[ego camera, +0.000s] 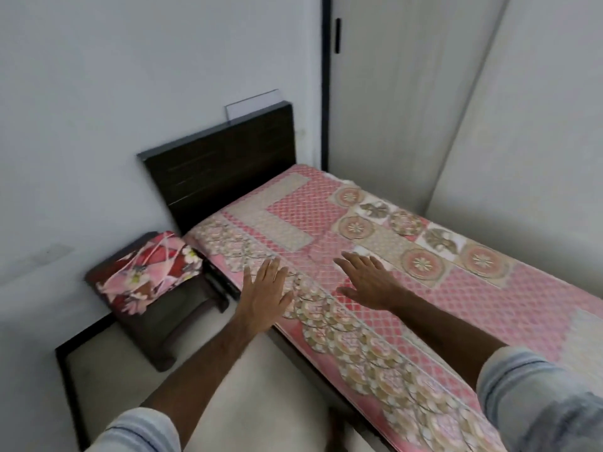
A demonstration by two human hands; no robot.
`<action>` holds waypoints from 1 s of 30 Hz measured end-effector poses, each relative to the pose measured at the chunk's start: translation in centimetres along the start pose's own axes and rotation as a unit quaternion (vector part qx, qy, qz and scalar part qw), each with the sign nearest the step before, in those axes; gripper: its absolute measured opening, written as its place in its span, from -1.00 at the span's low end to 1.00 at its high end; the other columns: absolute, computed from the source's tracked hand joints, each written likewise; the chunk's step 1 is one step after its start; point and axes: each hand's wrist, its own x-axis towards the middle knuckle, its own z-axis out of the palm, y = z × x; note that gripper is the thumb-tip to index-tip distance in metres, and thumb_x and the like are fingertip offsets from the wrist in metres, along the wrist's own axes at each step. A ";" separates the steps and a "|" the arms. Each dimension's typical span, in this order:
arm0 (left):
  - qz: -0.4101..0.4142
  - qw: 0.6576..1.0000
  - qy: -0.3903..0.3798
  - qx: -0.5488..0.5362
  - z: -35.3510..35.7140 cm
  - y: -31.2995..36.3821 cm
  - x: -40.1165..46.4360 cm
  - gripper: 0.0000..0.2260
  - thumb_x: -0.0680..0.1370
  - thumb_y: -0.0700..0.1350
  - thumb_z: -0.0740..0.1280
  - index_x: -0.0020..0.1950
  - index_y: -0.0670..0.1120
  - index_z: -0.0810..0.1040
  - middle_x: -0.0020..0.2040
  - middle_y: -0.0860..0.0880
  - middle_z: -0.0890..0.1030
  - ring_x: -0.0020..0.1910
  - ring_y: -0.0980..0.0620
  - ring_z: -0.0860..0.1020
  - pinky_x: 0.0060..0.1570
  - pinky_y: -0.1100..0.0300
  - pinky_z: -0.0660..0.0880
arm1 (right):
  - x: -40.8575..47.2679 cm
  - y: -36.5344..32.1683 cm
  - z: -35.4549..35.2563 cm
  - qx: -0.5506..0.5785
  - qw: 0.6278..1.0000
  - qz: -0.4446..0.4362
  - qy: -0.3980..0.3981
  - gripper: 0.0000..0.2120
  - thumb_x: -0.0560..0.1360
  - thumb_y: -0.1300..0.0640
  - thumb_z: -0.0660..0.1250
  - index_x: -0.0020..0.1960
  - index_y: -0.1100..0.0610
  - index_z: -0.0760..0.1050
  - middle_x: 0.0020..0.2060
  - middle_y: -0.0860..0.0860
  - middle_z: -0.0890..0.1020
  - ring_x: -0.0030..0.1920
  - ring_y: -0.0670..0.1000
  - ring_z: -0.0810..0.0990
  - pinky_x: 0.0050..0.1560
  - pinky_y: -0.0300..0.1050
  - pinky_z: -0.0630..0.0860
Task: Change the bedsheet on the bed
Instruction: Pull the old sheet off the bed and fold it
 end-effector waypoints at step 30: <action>-0.194 0.966 -0.128 -0.114 12.6 -55.6 25.3 -0.37 0.63 0.25 -0.13 0.44 -0.07 0.48 0.49 -0.17 0.45 0.48 -0.22 0.41 0.39 -0.36 0.32 | 68.5 -20.9 3.3 0.006 0.972 -0.156 -0.174 -0.44 0.61 -0.16 0.19 0.53 0.03 0.21 0.55 0.08 0.20 0.52 0.17 0.22 0.50 0.21 0.14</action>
